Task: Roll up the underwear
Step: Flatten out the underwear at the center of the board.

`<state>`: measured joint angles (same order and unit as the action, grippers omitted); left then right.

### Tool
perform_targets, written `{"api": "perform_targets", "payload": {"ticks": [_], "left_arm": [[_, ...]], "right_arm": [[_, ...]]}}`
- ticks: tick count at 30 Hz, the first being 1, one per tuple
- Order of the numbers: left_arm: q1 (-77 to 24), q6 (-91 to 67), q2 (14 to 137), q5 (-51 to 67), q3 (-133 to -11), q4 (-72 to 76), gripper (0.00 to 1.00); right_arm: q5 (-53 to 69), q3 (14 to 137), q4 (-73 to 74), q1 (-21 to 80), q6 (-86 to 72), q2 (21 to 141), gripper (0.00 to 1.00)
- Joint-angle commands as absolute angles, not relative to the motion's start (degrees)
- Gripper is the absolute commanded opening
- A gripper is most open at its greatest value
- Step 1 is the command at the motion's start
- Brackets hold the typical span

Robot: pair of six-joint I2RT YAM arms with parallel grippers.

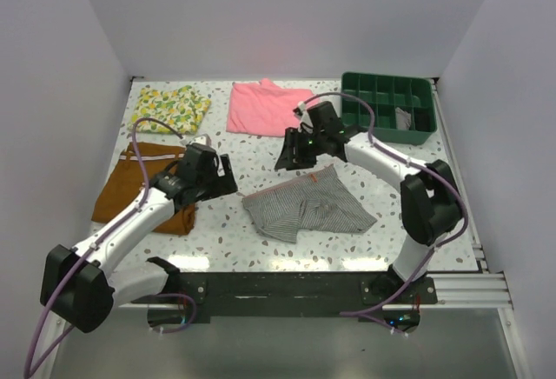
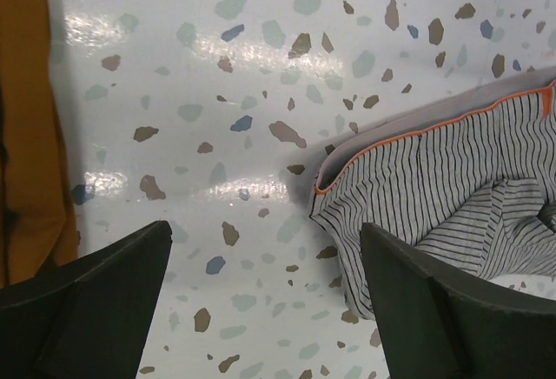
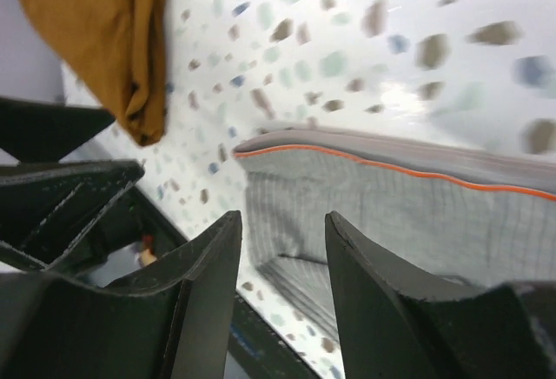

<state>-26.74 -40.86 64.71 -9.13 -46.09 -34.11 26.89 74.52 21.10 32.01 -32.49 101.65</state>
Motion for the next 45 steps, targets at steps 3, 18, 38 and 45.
{"api": "perform_targets", "payload": {"ticks": [3, 18, 38, 45], "left_arm": [[-26.46, -37.53, 64.6, 1.65, -38.69, -18.12, 0.94], [-27.33, -37.09, 69.08, 8.26, -30.06, -1.33, 0.85], [-28.04, -33.75, 76.73, 8.97, -29.09, 7.56, 0.5], [-27.95, -34.01, 76.55, 8.09, -29.71, 6.42, 0.45]], "right_arm": [[17.32, 73.22, 31.99, 24.53, -24.61, 97.3, 0.47], [12.22, 74.71, 35.77, 18.81, -19.87, 101.95, 0.45], [11.6, 71.55, 28.93, 13.19, -21.18, 104.77, 0.44], [12.57, 71.46, 22.34, 12.48, -22.15, 109.16, 0.44]]}}
